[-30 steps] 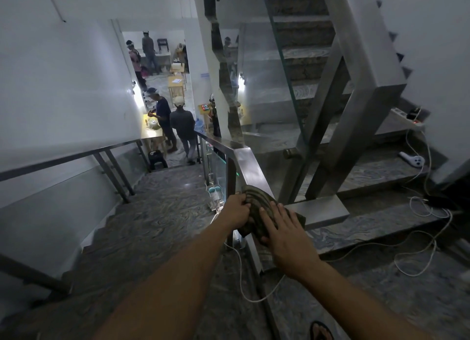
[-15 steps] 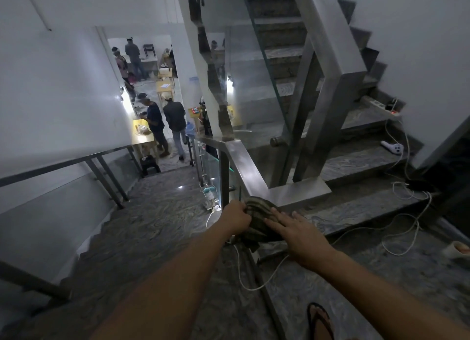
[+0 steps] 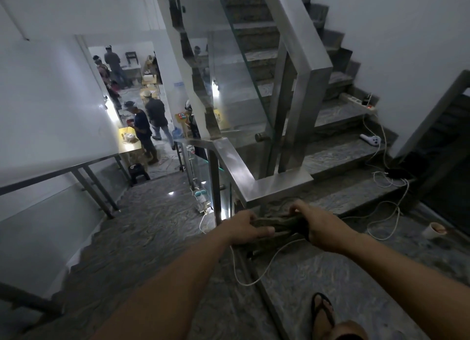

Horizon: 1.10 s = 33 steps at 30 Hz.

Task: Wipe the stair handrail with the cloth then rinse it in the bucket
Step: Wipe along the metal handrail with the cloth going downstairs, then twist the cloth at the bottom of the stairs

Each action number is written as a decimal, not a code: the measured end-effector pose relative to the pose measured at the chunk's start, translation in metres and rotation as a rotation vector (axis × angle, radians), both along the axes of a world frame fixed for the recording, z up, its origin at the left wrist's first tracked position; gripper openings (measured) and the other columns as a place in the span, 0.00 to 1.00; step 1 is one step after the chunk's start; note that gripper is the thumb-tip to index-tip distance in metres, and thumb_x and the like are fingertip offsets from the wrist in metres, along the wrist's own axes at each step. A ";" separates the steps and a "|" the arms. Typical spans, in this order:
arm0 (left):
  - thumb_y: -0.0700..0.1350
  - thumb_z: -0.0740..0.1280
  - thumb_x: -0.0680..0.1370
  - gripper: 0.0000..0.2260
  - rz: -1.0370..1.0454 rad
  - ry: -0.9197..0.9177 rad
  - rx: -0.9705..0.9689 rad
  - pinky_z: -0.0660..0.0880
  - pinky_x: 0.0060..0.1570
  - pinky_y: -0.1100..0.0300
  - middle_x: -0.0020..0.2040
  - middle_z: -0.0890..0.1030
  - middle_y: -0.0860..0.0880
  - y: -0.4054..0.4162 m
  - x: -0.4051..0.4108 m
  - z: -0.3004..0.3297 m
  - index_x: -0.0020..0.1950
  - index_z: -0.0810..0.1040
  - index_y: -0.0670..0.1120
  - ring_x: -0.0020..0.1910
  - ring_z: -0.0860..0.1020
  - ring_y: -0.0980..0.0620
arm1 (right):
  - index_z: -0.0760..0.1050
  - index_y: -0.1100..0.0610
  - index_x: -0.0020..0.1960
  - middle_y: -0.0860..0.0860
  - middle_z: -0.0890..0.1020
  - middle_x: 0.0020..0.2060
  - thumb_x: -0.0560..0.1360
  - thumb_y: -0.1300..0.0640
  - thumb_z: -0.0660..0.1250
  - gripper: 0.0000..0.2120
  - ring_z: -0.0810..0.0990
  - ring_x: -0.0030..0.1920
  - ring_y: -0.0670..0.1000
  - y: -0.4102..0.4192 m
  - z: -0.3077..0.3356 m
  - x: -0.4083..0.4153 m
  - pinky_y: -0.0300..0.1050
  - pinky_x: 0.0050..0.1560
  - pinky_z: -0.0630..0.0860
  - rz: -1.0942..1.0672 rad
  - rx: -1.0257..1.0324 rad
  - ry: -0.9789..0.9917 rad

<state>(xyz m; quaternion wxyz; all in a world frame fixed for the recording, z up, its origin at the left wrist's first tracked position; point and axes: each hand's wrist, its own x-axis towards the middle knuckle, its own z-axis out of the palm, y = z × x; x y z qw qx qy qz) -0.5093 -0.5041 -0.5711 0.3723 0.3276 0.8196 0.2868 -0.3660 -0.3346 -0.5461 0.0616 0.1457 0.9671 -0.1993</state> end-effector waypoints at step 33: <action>0.48 0.68 0.73 0.03 -0.671 0.136 -0.009 0.73 0.37 0.60 0.42 0.79 0.49 0.422 0.082 0.052 0.40 0.76 0.54 0.41 0.78 0.52 | 0.78 0.41 0.48 0.47 0.81 0.45 0.74 0.52 0.65 0.07 0.78 0.47 0.49 0.344 0.031 0.177 0.52 0.50 0.76 -0.645 -0.009 -0.082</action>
